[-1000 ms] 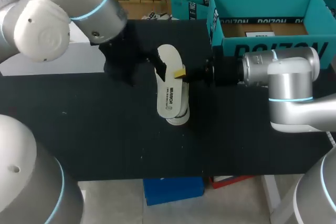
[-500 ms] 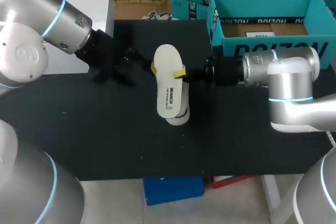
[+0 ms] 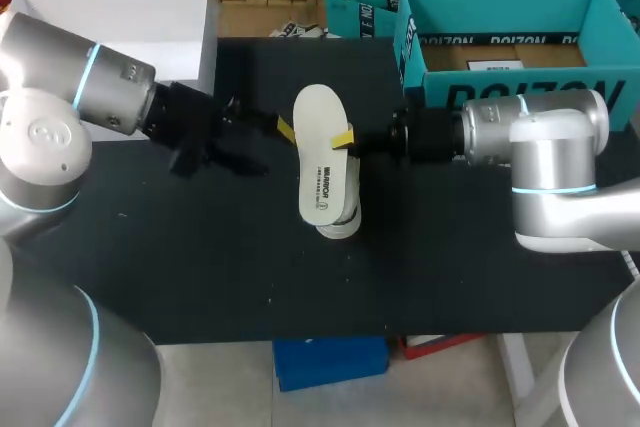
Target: Take the shoe out of the shoebox, open the shoe tongue, remove and reinsert the insole, then place the shoe into the shoebox
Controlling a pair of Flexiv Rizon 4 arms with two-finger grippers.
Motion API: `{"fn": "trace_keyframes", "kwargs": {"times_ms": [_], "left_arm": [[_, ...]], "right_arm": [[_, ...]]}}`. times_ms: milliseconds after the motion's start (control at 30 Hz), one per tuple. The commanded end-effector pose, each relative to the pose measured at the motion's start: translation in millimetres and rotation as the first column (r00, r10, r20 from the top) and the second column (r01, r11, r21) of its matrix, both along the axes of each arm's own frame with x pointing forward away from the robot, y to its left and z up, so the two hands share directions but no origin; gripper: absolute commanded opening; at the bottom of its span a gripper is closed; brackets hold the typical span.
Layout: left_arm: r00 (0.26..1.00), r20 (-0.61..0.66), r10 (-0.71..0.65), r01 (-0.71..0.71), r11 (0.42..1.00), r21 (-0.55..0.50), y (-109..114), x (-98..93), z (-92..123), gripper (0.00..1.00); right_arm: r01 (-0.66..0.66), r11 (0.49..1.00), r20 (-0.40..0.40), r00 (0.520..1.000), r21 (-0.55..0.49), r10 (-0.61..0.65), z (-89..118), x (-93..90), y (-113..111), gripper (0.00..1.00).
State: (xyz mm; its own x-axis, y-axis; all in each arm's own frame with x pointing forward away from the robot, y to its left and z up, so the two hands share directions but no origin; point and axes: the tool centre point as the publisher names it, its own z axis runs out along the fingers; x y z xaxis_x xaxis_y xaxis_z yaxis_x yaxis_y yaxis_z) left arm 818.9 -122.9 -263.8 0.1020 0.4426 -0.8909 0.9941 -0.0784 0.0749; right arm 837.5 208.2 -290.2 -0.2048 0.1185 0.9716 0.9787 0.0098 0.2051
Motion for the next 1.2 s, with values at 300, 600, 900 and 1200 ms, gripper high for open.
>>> {"fn": "trace_keyframes", "kwargs": {"times_ms": [300, 600, 900, 1200], "left_arm": [[1.000, 0.004, 0.003, -0.003, 1.000, -0.010, 0.0, -1.0, -2.0, 1.00], [0.996, -0.092, 0.006, -0.015, 0.995, -0.100, -9.1, -4.5, -9.7, 1.00], [0.981, -0.146, 0.126, -0.152, 0.972, -0.181, -4.5, 4.2, -14.6, 1.00], [0.980, -0.150, 0.134, -0.169, 0.953, -0.250, -18.3, 15.4, -15.9, 1.00]], "right_arm": [[0.001, 1.000, 0.000, 1.000, 0.000, -0.001, -0.6, 0.2, 0.7, 0.00], [0.001, 1.000, 0.000, 1.000, 0.000, -0.001, -0.6, 0.2, 0.7, 0.00], [0.001, 1.000, 0.000, 1.000, 0.000, -0.001, -0.6, 0.2, 0.7, 0.00], [0.001, 1.000, 0.000, 1.000, 0.000, -0.001, -0.6, 0.2, 0.7, 0.00]]}}
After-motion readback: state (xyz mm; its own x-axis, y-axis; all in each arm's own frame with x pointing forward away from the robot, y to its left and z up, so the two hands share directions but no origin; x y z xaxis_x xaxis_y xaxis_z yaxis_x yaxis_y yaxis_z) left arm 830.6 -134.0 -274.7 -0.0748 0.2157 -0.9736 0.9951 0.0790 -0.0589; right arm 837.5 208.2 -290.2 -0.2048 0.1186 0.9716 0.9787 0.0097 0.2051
